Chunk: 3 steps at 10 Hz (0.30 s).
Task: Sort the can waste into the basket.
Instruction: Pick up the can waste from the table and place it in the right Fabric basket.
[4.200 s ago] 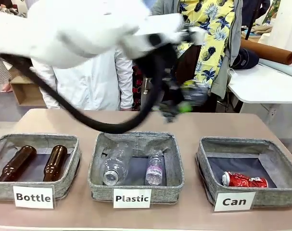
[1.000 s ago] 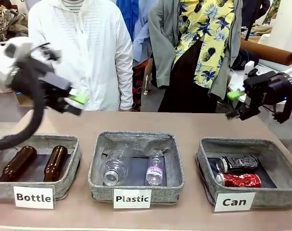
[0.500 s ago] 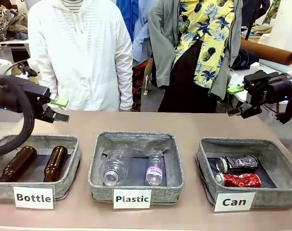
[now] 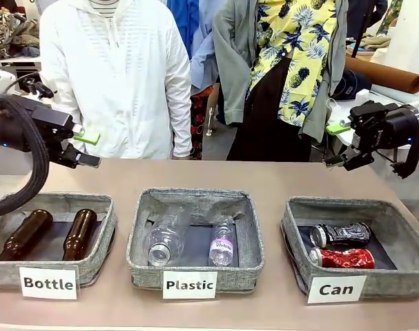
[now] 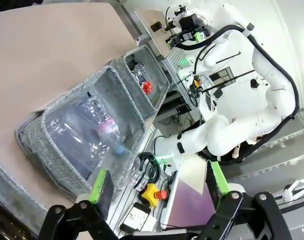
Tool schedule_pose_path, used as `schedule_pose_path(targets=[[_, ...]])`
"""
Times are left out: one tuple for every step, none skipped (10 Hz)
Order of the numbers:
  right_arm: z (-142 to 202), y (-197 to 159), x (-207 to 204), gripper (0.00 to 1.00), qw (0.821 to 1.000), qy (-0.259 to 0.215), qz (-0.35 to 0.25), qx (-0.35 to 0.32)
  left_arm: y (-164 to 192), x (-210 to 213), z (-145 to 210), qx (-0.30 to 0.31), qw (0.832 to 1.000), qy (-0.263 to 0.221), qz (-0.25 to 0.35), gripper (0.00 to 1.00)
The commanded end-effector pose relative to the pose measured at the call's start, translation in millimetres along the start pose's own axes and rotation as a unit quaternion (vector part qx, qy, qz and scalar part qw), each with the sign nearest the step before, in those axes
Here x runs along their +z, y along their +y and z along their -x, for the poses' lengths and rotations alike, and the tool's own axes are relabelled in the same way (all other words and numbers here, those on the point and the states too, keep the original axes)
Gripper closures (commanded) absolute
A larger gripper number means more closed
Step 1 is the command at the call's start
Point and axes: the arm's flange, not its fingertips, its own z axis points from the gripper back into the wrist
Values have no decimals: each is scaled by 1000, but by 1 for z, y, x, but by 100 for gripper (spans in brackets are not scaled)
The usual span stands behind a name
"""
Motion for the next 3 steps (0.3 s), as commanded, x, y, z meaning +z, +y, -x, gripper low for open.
schedule_pose_path(targets=[[0, 1, 1, 0, 1000, -3, -5, 12, 0, 0, 2, 1, 1000, 6, -1, 3], [0, 1, 1, 0, 1000, -3, -5, 12, 0, 0, 2, 1, 1000, 6, -1, 3], [0, 1, 1, 0, 1000, -3, -5, 12, 0, 0, 2, 1, 1000, 6, -1, 3]])
